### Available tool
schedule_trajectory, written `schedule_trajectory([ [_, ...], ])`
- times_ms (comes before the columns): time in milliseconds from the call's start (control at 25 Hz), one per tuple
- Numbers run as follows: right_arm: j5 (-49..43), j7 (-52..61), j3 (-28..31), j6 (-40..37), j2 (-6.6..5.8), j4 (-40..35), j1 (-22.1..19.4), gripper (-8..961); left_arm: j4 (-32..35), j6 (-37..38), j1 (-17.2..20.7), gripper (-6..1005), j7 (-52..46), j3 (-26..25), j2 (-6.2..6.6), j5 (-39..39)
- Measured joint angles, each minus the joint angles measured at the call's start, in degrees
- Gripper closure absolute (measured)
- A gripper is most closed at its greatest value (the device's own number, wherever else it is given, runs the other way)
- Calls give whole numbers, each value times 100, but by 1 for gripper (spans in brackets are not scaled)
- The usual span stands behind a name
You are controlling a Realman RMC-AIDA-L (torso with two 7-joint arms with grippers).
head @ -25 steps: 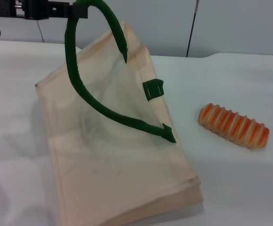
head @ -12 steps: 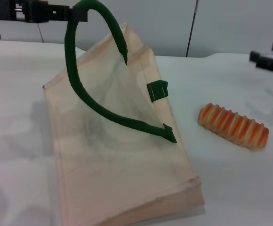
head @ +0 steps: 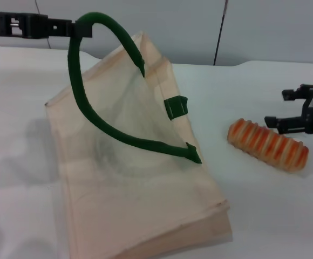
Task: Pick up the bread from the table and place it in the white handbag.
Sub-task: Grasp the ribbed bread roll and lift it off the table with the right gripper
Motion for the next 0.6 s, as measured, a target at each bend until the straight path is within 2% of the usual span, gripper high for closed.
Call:
schedule_trajectory([
  [480, -262, -44, -571, -245, 14, 399, 201, 59, -5, -11, 6, 836, -22, 0, -6, 5],
  [600, -274, 6, -914, -565, 11, 564, 252, 59, -5, -18, 3, 834, -25, 0, -4, 5],
])
